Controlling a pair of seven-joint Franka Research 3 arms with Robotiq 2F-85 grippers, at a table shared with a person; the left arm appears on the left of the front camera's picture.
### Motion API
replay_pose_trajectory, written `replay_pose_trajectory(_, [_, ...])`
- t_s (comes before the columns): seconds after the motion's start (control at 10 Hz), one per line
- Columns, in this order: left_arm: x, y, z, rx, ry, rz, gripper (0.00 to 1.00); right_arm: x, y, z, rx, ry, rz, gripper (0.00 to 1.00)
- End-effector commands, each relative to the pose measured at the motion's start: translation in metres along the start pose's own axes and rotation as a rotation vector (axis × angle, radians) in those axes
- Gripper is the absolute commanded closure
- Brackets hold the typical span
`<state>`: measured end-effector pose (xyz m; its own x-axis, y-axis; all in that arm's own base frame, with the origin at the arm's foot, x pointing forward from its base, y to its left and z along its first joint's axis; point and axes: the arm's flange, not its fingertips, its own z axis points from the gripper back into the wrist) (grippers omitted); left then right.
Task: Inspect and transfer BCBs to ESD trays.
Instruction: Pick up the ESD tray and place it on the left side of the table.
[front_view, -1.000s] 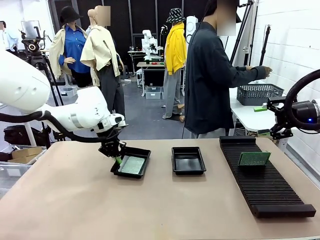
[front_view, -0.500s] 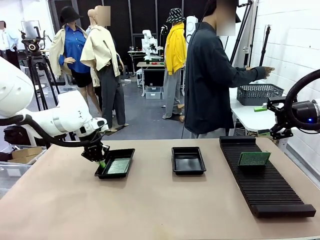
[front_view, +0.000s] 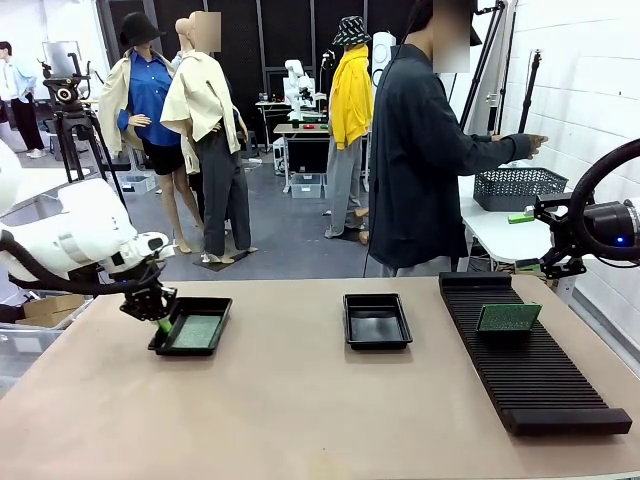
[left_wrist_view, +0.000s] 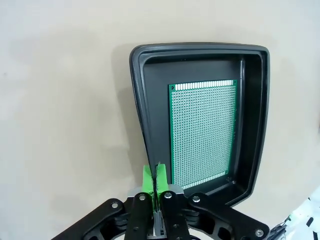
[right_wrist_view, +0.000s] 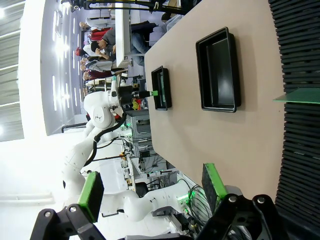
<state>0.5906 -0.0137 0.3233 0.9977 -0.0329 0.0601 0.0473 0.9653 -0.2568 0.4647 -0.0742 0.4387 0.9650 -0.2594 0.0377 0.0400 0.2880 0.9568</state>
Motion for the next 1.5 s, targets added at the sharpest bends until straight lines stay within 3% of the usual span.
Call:
replay_pose_trajectory(0.0, [-0.009, 0.024, 0.008, -0.023, 0.008, -0.032, 1.00, -0.001, 0.001, -0.001, -0.015, -0.004, 0.000, 0.00])
replay_pose_trajectory(0.7, [-0.018, 0.107, 0.028, 0.029, 0.062, 0.022, 1.00, -0.001, 0.001, -0.001, -0.015, -0.004, 0.000, 0.00])
replay_pose_trajectory(1.2, [-0.018, 0.121, 0.033, -0.005, 0.068, 0.038, 0.97, -0.001, 0.001, -0.001, -0.015, -0.004, 0.000, 0.00])
replay_pose_trajectory(1.4, [-0.018, 0.119, 0.038, -0.028, 0.061, 0.033, 0.59, -0.001, 0.001, -0.001, -0.015, -0.004, 0.000, 0.00])
